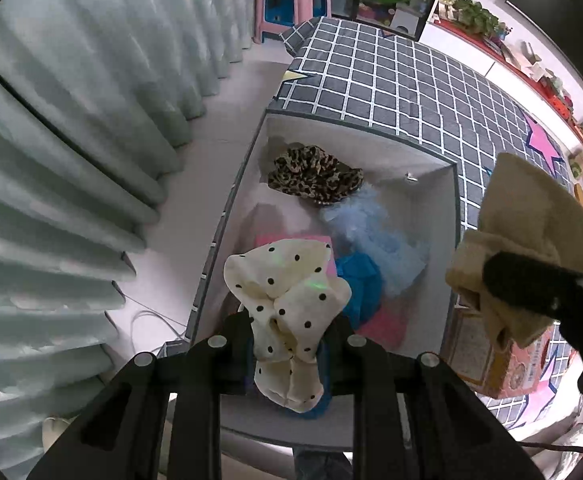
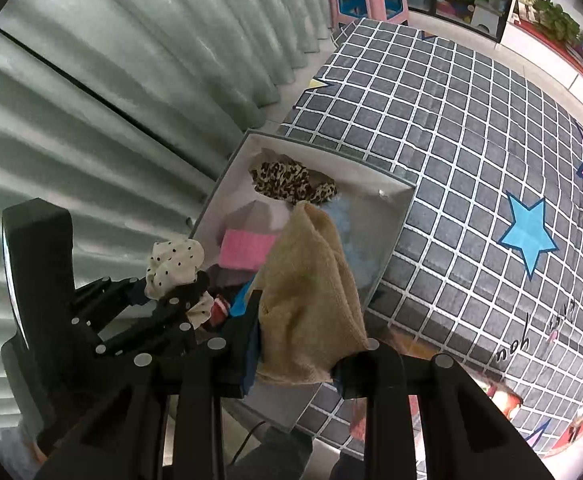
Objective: Organize soft objects
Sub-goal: 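Lower the scrunchie and beige sock into the box and open both tools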
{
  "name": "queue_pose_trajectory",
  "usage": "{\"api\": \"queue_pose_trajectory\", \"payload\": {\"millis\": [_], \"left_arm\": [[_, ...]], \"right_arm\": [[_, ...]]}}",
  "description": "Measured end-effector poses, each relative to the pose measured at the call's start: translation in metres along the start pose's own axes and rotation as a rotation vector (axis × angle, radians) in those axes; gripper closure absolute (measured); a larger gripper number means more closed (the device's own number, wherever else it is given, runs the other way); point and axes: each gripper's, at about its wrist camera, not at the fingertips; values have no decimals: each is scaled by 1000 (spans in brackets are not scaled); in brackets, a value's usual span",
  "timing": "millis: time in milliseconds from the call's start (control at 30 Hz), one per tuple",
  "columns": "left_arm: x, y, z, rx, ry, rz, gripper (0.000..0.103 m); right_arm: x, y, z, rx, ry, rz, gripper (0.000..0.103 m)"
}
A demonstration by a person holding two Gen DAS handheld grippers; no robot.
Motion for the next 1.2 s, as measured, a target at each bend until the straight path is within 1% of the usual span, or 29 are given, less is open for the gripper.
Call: {"api": "queue_pose_trajectory", "payload": {"millis": [500, 967, 1200], "left_arm": [[-3, -13, -18, 25, -2, -6, 77], [-9, -23, -32, 50, -9, -13, 77], [-12, -27, -41, 67, -10, -14, 77]], "right_arm": [[-5, -13, -22, 45, -5, -26, 73], [-13, -23, -34, 68, -1, -45, 73], [-19, -30, -43, 80, -7, -76, 73]]}}
Point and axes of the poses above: each gripper's, at about its wrist camera, not at the fingertips, and z roughly against the way its jaws point, x to its left, y to its underside, and after that the axes turned 6 degrees about -y, right-handed
